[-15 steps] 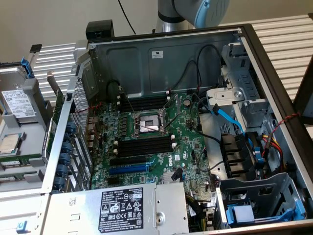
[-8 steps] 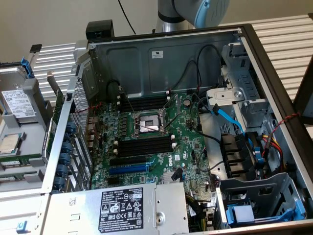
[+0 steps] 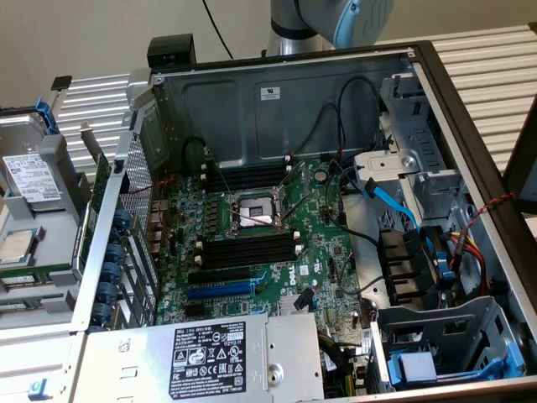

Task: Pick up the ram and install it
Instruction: 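Pick up the ram and move it above insertion slot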

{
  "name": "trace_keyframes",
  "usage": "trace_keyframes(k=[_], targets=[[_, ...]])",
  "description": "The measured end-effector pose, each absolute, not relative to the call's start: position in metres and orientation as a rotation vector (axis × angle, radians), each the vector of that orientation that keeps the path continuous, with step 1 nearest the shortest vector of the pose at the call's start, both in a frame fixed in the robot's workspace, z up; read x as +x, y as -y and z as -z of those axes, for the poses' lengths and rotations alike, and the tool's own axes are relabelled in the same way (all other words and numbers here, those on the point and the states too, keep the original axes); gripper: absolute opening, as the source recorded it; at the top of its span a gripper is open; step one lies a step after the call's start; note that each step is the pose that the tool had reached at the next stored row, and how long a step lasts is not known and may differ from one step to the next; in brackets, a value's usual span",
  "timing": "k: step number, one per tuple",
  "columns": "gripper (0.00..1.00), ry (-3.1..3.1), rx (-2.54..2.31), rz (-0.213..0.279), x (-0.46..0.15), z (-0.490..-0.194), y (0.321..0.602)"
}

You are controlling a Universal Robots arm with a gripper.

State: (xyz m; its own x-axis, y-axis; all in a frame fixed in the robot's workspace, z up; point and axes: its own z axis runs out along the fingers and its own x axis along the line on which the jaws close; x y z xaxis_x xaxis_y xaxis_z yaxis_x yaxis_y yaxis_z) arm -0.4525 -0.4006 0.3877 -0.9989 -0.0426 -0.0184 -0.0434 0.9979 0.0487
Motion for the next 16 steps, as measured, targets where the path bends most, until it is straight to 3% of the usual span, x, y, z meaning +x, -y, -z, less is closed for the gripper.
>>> trace_keyframes(k=[16], targets=[[0.11, -3.088, -0.52, -0.064, -0.4524, -0.3876, 0.4006]])
